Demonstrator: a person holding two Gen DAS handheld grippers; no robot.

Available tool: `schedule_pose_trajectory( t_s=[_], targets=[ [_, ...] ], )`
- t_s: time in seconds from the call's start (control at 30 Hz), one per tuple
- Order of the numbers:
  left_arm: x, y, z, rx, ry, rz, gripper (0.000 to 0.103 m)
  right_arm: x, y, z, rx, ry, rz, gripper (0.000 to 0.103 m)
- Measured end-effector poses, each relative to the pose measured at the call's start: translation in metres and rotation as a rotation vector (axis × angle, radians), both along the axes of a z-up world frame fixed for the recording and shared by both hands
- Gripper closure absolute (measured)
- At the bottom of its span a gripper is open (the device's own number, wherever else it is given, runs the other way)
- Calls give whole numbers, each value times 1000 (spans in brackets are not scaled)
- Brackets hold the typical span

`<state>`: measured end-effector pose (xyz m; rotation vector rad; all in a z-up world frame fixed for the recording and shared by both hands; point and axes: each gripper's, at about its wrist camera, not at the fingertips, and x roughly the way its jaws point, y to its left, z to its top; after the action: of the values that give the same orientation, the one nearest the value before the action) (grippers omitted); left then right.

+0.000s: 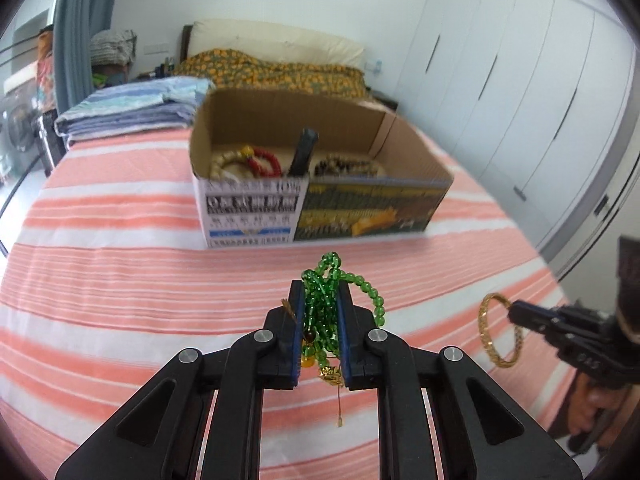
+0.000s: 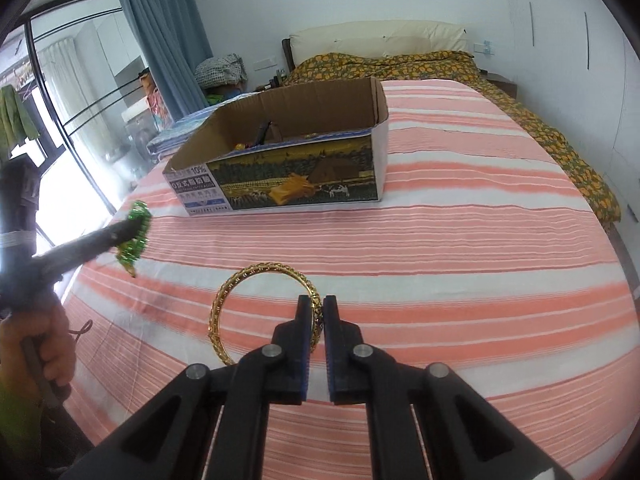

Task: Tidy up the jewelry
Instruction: 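Carry the green beads and gold bangle into the box and open both tools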

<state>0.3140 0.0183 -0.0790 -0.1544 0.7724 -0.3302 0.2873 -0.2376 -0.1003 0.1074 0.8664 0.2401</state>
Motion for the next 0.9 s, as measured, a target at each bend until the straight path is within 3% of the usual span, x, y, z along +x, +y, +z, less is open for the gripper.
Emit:
schedule_pose_trajectory(
  t_s=[0.23,0.5,0.73,0.9],
  targets=[
    [-4,14,31,-55,-34,-3,90,-4,-9,10,45,3,-9,97],
    [7,23,75,-78,-89,-11,90,11,-14,57,54,-71,24,97],
    [44,25,106,-94,-139,-5,90,64,-1,108,19,-149,53,97],
    [86,18,114,-75,-149,-2,90,121,15,112,33,-129,52,97]
  ],
)
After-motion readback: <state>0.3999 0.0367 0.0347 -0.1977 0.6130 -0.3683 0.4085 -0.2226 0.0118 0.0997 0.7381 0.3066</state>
